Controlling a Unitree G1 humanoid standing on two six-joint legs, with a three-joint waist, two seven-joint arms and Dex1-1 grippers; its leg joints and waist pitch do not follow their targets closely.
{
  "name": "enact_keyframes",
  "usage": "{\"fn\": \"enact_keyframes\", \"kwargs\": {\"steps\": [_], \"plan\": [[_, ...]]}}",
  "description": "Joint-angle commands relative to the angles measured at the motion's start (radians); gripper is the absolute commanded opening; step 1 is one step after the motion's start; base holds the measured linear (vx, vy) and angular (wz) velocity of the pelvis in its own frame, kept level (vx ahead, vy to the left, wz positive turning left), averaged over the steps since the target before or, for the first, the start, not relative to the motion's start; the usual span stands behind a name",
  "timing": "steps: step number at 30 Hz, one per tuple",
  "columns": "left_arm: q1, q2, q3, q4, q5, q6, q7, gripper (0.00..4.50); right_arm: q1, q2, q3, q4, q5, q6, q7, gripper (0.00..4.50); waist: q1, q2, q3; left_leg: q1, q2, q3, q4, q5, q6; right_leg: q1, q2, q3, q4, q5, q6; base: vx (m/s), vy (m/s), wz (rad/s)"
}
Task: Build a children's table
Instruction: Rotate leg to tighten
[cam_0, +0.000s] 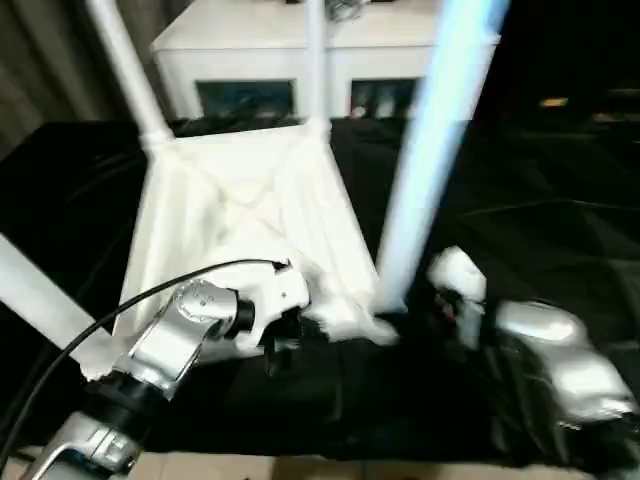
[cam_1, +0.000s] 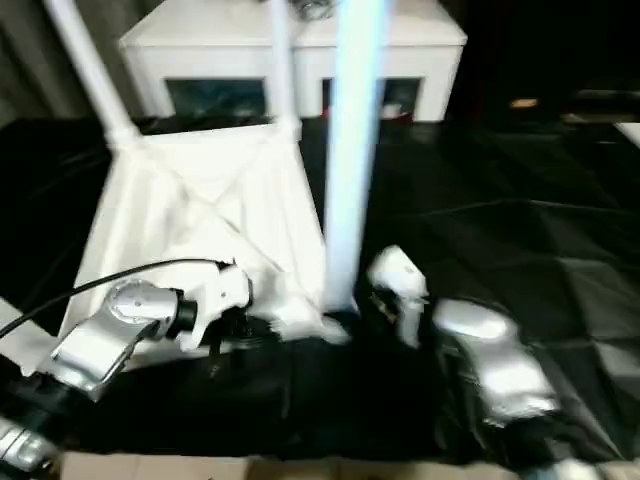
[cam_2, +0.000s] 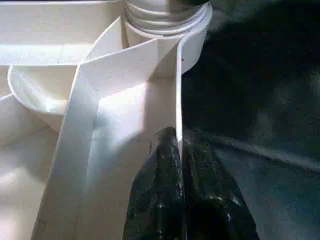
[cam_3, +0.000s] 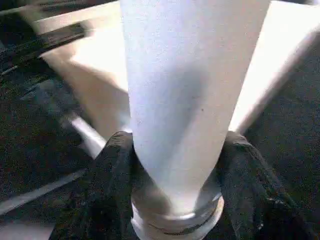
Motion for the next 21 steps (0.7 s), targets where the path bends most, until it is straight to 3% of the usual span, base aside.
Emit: {"fn": "enact_keyframes", "kwargs": {"steps": [1,2,4,6,9,12,15,16,18,21], "plan": [[-0.058,-0.074,0.015,0.031,0.016,0.028,0.105,0.0,-0.005,0.082,-0.001,0.107,-0.075,0.086,-0.206,2.07,-0.007,-0.011,-0.047,-0.002,0.024,-0.013,-0.085,-0.291,0.016,0.035,-0.028,0.03,-0.077,-0.416,-0.181,0.0,0.0,0.0],[-0.08,-0.111,0.021,0.059,0.023,0.046,0.157,0.0,-0.021,0.126,-0.012,0.135,-0.088,0.107,-0.293,2.06,-0.008,-0.011,-0.047,0.001,0.023,-0.014,-0.086,-0.296,0.009,0.034,-0.028,0.028,-0.081,-0.425,-0.177,0.0,0.0,0.0],[-0.131,-0.196,0.052,0.133,0.034,0.083,0.298,0.0,-0.068,0.218,-0.052,0.217,-0.114,0.147,-0.511,2.06,-0.026,-0.012,-0.047,-0.001,0.018,-0.02,-0.087,-0.32,-0.021,0.036,-0.027,0.021,-0.084,-0.478,-0.153,0.0,0.0,0.0],[-0.16,-0.237,0.068,0.177,0.039,0.088,0.373,0.0,-0.102,0.261,-0.076,0.275,-0.117,0.146,-0.617,2.05,-0.029,-0.011,-0.05,0.003,0.015,-0.021,-0.085,-0.331,-0.01,0.033,-0.029,0.019,-0.094,-0.494,-0.139,0.0,0.0,0.0],[-0.21,-0.303,0.101,0.264,0.045,0.035,0.487,0.0,-0.172,0.332,-0.118,0.38,-0.115,0.112,-0.763,2.04,-0.038,-0.016,-0.051,-0.001,0.011,-0.019,-0.084,-0.338,0.011,0.029,-0.026,0.019,-0.097,-0.458,-0.151,0.0,0.0,0.0],[-0.233,-0.309,0.093,0.297,0.067,-0.005,0.505,0.0,-0.213,0.365,-0.132,0.424,-0.107,0.058,-0.764,2.04,-0.035,-0.012,-0.055,-0.003,0.012,-0.021,-0.084,-0.324,0.026,0.033,-0.028,0.019,-0.095,-0.423,-0.157,0.0,0.0,0.0],[-0.234,-0.296,0.089,0.299,0.076,-0.012,0.481,0.0,-0.224,0.369,-0.123,0.399,-0.112,-0.003,-0.687,2.04,-0.034,-0.017,-0.058,-0.012,0.016,-0.022,-0.085,-0.295,0.046,0.041,-0.029,0.021,-0.084,-0.368,-0.177,0.0,0.0,0.0],[-0.232,-0.291,0.089,0.297,0.076,-0.008,0.477,0.0,-0.222,0.365,-0.114,0.389,-0.116,-0.015,-0.669,2.39,-0.031,-0.015,-0.059,-0.012,0.017,-0.021,-0.084,-0.268,0.053,0.041,-0.029,0.022,-0.081,-0.33,-0.19,0.0,0.0,0.0],[-0.214,-0.267,0.087,0.27,0.074,-0.014,0.46,0.0,-0.2,0.31,-0.045,0.344,-0.184,-0.064,-0.637,2.74,-0.027,-0.016,-0.06,-0.015,0.018,-0.019,-0.082,-0.232,0.064,0.045,-0.03,0.023,-0.076,-0.286,-0.208,0.0,0.0,0.0],[-0.187,-0.235,0.083,0.243,0.069,-0.032,0.425,0.0,-0.177,0.276,-0.044,0.299,-0.169,-0.07,-0.59,2.93,-0.024,-0.018,-0.063,-0.026,0.016,-0.019,-0.076,-0.171,0.093,0.056,-0.033,0.024,-0.065,-0.227,-0.221,0.0,0.0,0.0]]}}
